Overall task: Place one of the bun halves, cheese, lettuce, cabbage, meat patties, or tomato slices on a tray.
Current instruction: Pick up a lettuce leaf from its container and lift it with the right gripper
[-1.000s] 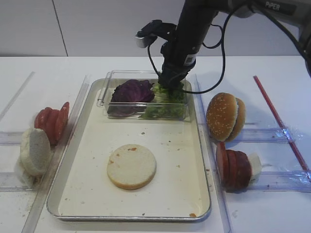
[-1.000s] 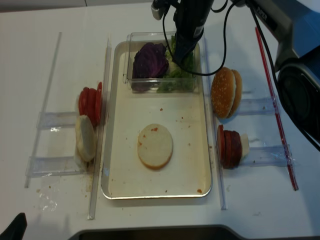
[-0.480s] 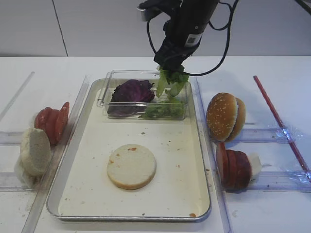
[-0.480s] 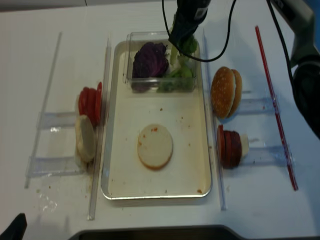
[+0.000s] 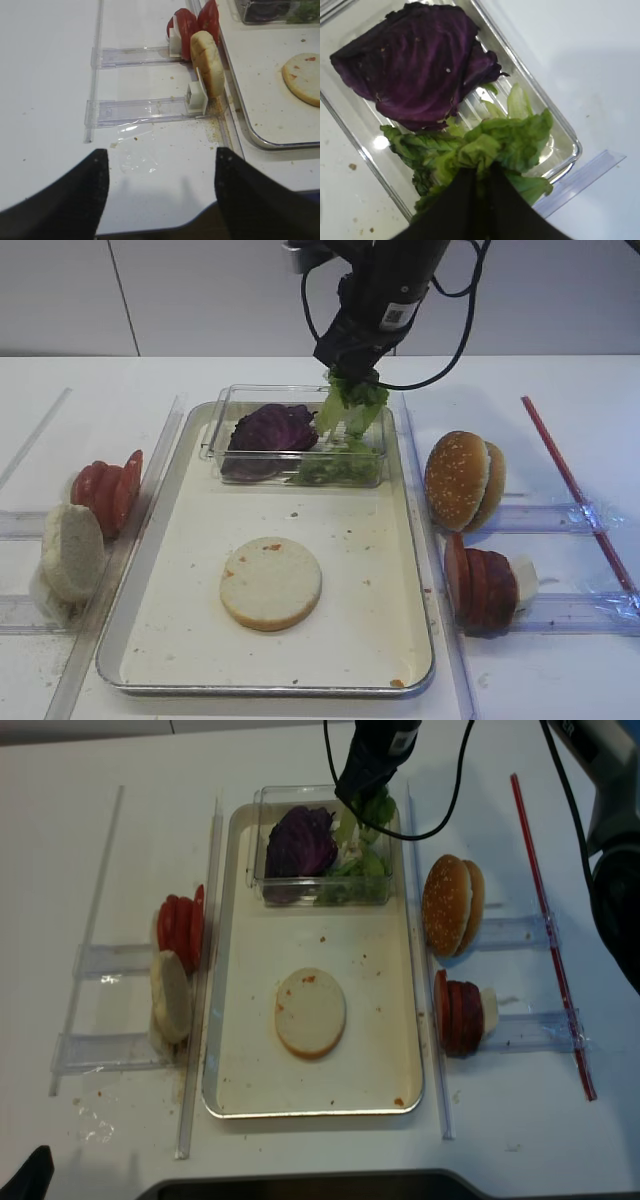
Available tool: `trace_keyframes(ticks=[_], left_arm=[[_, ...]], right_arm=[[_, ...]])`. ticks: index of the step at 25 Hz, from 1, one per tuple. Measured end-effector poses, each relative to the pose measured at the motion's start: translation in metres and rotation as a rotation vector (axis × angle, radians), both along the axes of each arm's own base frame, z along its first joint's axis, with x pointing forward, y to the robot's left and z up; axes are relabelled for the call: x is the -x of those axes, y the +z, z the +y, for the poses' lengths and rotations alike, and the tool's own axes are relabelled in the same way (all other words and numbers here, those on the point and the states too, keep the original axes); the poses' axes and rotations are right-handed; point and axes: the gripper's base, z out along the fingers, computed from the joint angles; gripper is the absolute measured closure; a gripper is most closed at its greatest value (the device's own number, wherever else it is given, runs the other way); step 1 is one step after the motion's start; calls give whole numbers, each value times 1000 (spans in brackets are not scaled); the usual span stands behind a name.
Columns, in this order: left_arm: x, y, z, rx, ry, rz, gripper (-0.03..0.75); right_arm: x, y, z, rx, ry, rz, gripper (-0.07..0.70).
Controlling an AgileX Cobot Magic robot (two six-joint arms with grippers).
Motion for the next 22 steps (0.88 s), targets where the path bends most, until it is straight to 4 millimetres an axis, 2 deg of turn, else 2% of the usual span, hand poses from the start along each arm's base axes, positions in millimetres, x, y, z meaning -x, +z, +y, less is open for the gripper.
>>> trace_keyframes(ticks=[7,16,22], left_arm=[[0,0,0,0,0,0,295],[0,0,0,0,0,0,295],[0,0,0,0,0,0,295]], right_arm=[[12,34,-5,-47,-69,-37,563],[20,52,-6,-108,-147,-21,563],[32,78,-10,-197,-291,5,563]])
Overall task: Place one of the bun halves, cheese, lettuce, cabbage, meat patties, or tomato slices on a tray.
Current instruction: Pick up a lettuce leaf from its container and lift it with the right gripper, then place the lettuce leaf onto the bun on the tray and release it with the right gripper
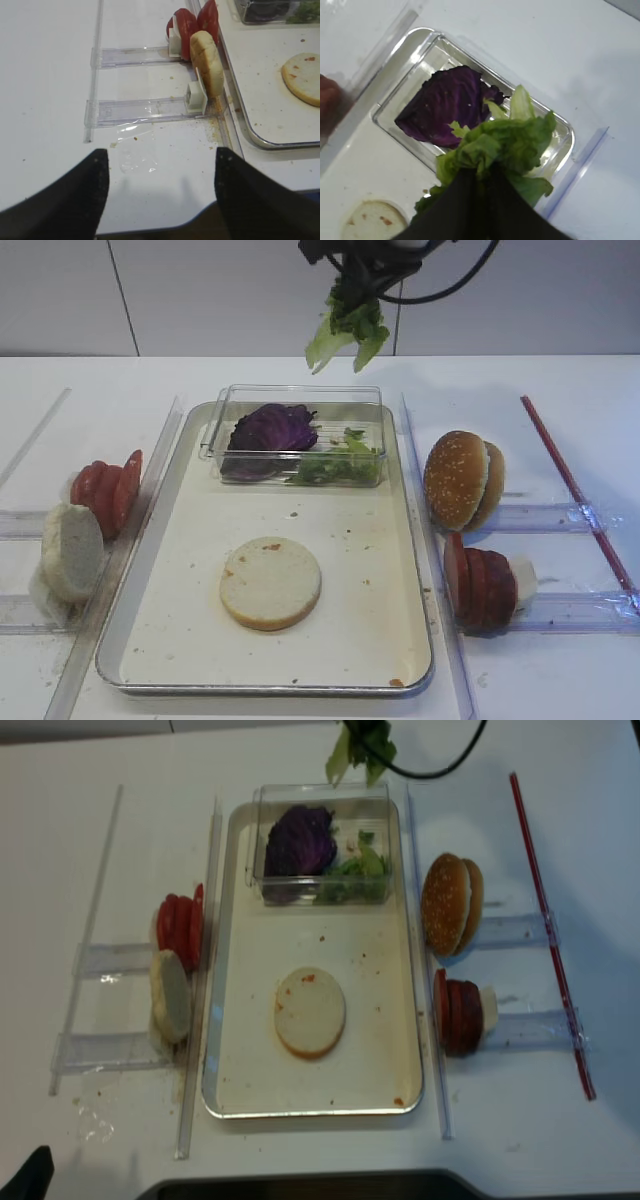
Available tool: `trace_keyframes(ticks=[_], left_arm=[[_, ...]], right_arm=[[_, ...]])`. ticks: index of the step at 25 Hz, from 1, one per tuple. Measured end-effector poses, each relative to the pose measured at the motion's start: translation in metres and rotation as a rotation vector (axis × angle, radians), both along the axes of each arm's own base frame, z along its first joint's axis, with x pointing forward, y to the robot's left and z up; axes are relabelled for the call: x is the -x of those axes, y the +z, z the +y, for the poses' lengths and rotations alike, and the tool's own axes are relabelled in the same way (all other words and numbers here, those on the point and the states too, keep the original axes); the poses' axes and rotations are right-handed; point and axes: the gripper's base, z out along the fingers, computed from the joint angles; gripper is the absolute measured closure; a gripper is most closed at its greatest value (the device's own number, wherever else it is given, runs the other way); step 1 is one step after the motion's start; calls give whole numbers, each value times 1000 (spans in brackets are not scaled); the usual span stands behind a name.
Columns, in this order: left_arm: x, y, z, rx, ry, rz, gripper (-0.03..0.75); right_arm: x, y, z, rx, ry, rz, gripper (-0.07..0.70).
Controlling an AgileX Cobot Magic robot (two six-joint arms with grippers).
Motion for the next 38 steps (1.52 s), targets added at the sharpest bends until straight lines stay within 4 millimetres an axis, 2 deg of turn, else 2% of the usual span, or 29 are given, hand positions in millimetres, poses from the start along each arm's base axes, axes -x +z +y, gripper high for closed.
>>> trace_keyframes(ticks=[4,6,16,23,26,31,38], left_arm=[[0,0,0,0,0,0,295],[0,0,0,0,0,0,295],[0,0,0,0,0,0,295],[0,0,0,0,0,0,295],[0,0,0,0,0,0,295],[0,0,0,0,0,0,295],[0,0,0,0,0,0,295]], right_arm=[[4,6,4,-93,-65,60,563],[8,1,8,-93,-64,87,563],[58,-15,32,-37,31,189,563],[97,-31,74,27,172,230,563],[110,-40,84,78,202,234,563],[118,-57,89,126,200,253,563],[115,-78,91,101,165,219,563]])
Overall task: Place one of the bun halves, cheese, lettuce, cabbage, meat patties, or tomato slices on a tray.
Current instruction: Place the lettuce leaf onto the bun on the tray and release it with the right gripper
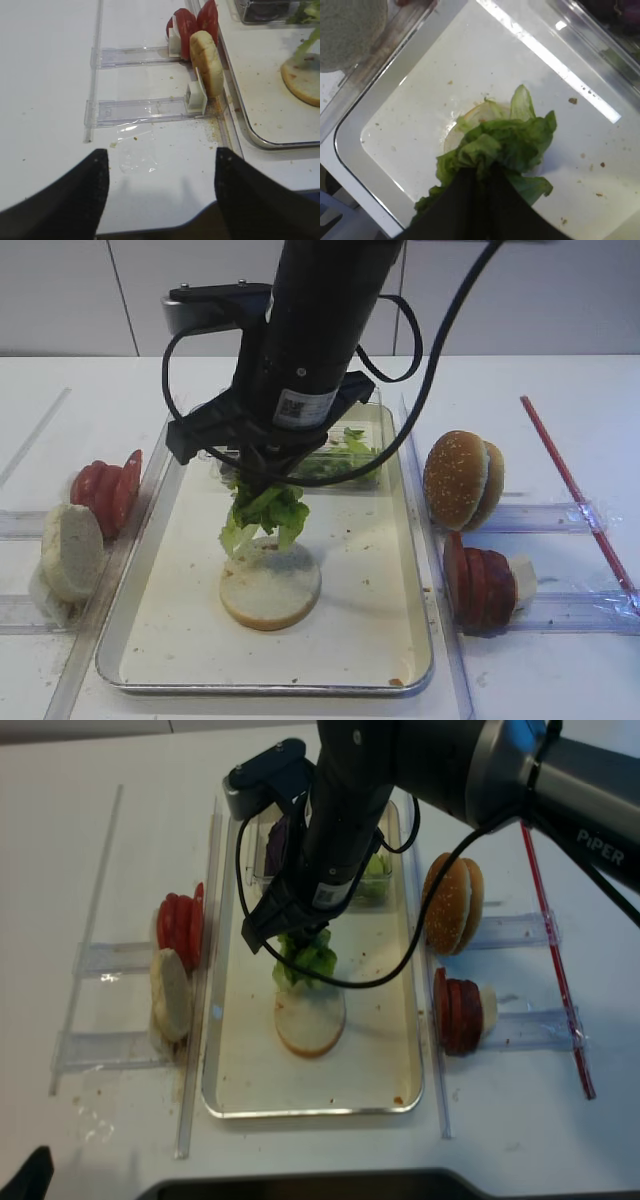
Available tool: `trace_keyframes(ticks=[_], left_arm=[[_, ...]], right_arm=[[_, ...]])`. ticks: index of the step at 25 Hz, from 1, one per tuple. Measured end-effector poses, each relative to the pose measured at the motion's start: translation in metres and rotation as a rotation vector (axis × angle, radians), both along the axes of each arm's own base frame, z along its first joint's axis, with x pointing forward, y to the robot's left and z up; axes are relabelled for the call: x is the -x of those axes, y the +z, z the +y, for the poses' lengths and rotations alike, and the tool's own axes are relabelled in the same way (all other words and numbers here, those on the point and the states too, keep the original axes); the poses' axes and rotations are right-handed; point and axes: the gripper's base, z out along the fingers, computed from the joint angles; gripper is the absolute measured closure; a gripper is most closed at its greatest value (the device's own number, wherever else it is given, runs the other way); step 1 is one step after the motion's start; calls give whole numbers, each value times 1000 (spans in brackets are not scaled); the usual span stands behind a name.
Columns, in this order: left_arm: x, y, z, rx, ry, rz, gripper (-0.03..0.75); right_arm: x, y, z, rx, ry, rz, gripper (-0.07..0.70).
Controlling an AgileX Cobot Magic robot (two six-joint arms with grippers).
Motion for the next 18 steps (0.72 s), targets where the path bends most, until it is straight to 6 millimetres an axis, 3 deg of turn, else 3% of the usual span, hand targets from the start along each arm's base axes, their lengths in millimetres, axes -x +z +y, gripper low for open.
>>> trace_keyframes(ticks=[7,18], left_arm=[[0,0,0,0,0,0,295],[0,0,0,0,0,0,295]], right_arm=[[0,-6,-1,6,-4,2,563],[-4,-39,7,60,17,95,563]])
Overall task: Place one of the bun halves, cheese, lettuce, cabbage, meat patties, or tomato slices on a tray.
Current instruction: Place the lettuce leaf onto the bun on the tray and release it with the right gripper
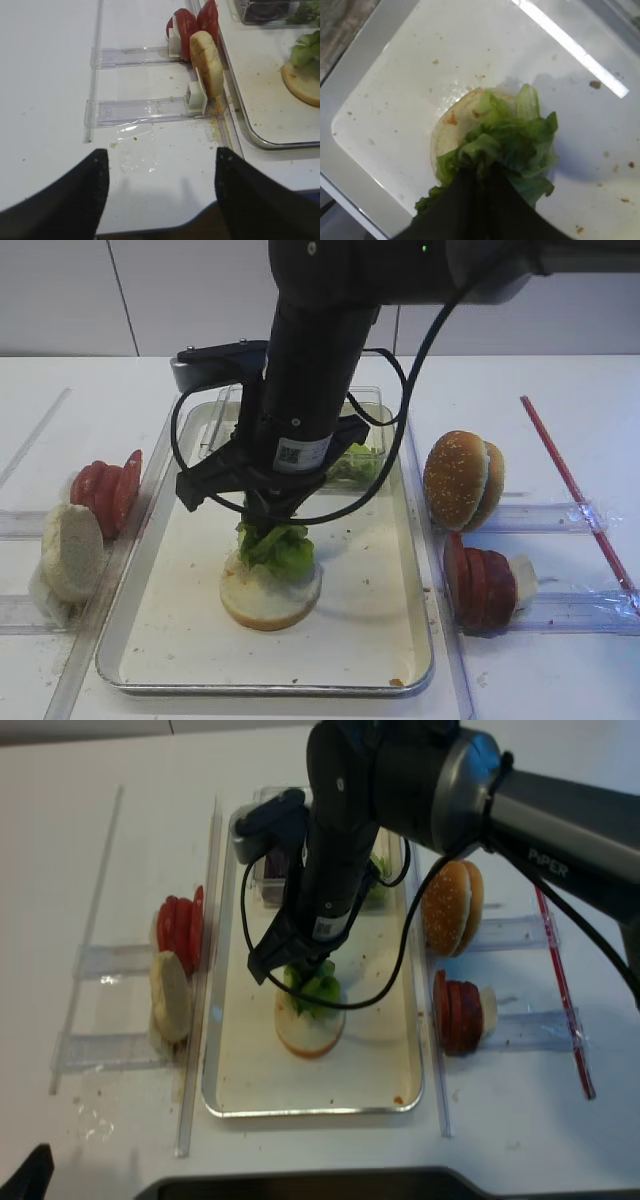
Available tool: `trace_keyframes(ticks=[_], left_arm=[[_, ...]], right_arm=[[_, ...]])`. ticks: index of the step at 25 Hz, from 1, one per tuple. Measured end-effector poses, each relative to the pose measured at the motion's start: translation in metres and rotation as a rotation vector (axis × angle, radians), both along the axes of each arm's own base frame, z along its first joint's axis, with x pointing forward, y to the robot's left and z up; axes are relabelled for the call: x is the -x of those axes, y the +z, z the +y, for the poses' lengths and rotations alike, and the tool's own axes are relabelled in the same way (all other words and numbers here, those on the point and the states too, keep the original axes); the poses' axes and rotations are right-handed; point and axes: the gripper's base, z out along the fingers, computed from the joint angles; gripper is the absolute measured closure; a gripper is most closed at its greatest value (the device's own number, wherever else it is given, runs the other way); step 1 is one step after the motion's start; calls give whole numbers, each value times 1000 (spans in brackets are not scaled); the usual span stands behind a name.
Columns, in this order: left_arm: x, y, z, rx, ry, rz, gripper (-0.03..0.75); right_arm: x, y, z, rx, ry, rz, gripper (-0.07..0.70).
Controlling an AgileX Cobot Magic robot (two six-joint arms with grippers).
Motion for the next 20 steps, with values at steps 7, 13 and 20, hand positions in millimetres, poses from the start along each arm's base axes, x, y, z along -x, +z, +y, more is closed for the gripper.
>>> trace_keyframes(ticks=[7,13,20], left_arm=[[0,0,0,0,0,0,295],[0,0,0,0,0,0,295],[0,0,0,0,0,0,295]], right_arm=[[5,-14,5,11,34,82,563],[4,-15,7,4,47,68,529],[2,-15,8,-9,46,48,440]])
